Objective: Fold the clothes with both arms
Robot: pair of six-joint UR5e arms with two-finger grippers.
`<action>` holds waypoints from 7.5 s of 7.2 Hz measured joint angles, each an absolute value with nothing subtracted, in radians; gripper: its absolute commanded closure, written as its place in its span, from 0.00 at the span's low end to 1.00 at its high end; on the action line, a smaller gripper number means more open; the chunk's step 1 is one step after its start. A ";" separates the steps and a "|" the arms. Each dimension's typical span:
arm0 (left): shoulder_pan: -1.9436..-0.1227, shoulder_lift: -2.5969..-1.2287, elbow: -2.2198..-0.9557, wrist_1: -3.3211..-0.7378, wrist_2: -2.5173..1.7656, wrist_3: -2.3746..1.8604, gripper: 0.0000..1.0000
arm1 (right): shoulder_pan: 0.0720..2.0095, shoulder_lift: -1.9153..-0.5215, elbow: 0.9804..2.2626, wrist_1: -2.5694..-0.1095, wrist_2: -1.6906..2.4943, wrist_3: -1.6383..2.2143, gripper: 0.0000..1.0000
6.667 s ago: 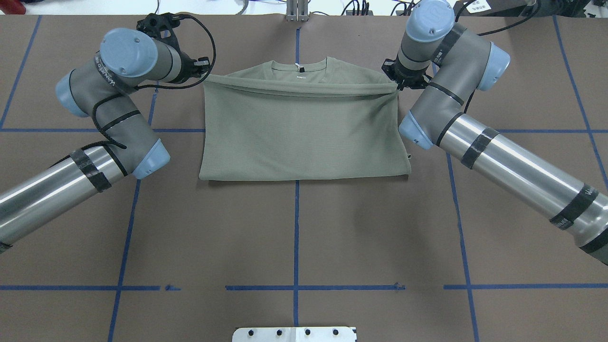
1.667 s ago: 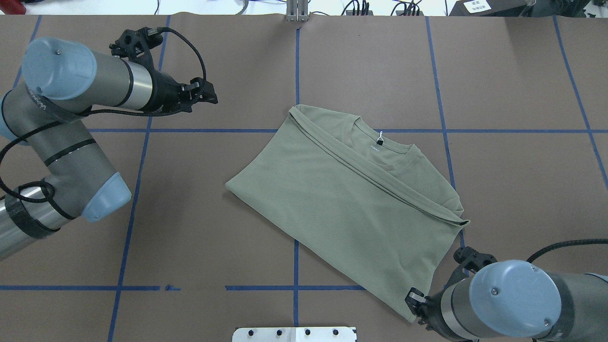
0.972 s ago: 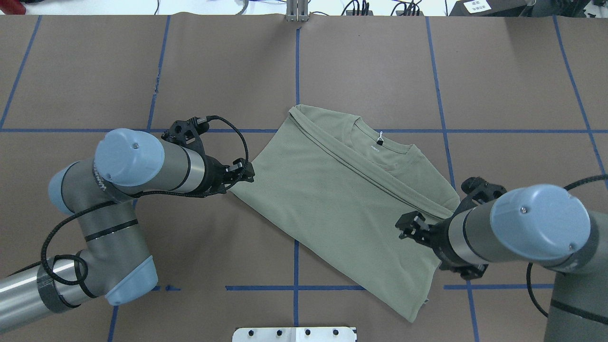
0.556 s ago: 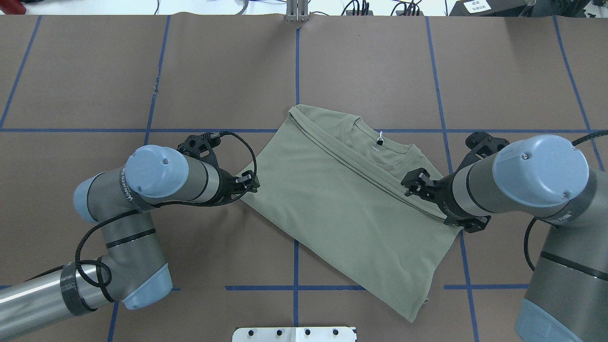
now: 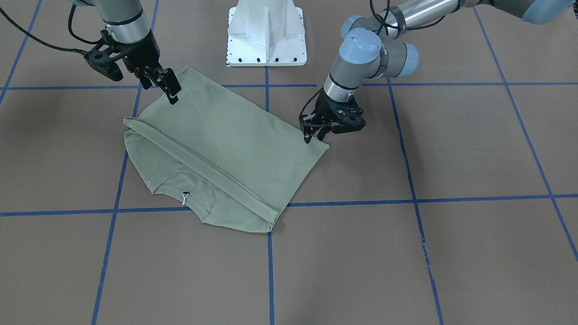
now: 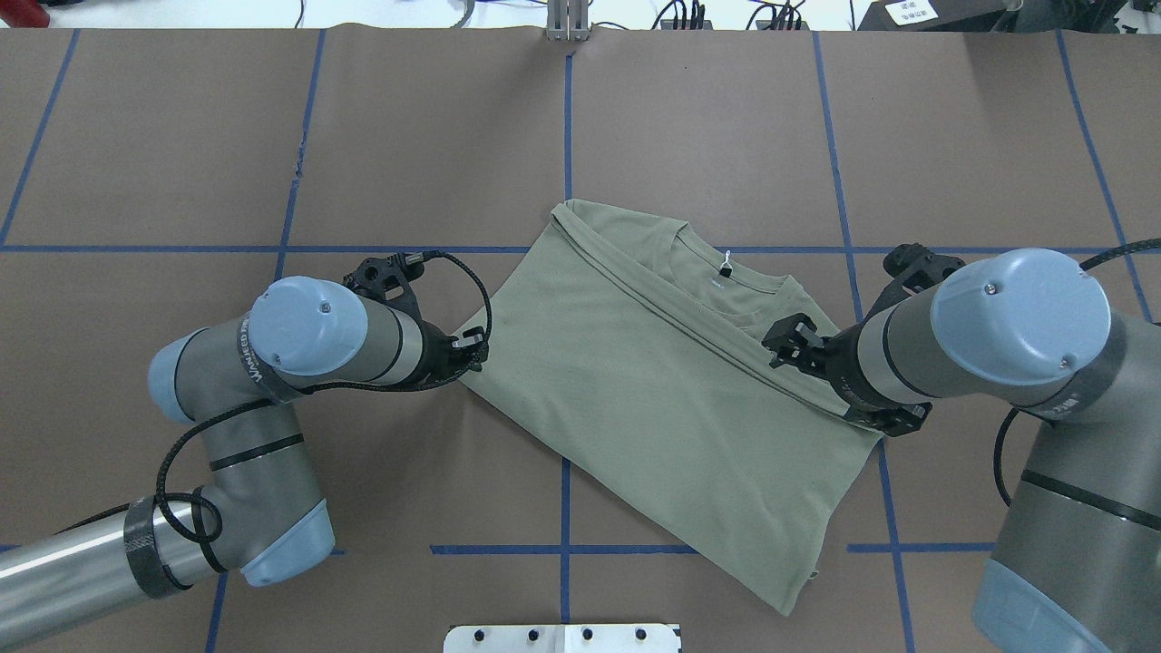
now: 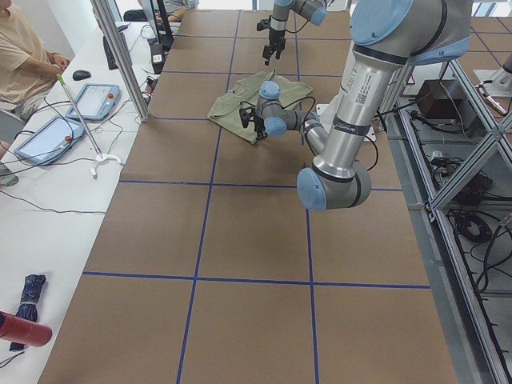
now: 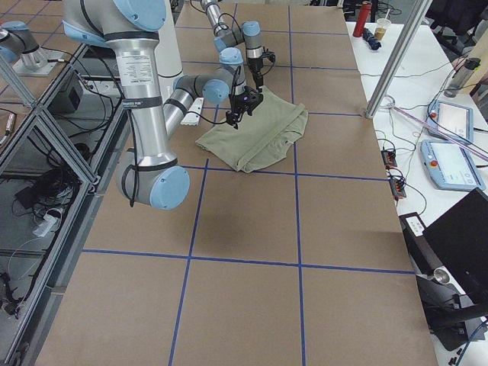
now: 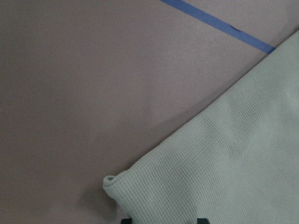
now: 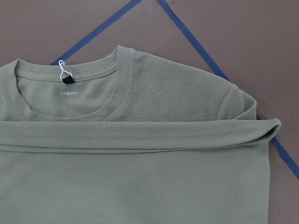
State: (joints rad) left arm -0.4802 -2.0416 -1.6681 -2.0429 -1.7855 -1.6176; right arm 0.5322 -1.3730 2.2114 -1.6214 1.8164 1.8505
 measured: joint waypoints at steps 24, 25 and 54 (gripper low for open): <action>-0.830 -2.120 -1.370 -2.412 -1.840 -1.296 0.21 | 0.408 -1.001 1.831 -1.635 1.700 0.765 0.42; -0.830 -2.107 -1.371 -2.411 -1.840 -1.300 0.21 | 0.384 -0.987 1.810 -1.635 1.675 0.734 0.42; -0.824 -2.091 -1.479 -2.326 -1.839 -1.396 0.21 | 0.299 -1.170 1.939 -1.640 1.612 0.932 0.26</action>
State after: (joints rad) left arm -0.8238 -2.0914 -1.4792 -2.3258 -1.8392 -1.3956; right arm 0.2986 -1.1700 1.9392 -1.6397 1.6122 0.9322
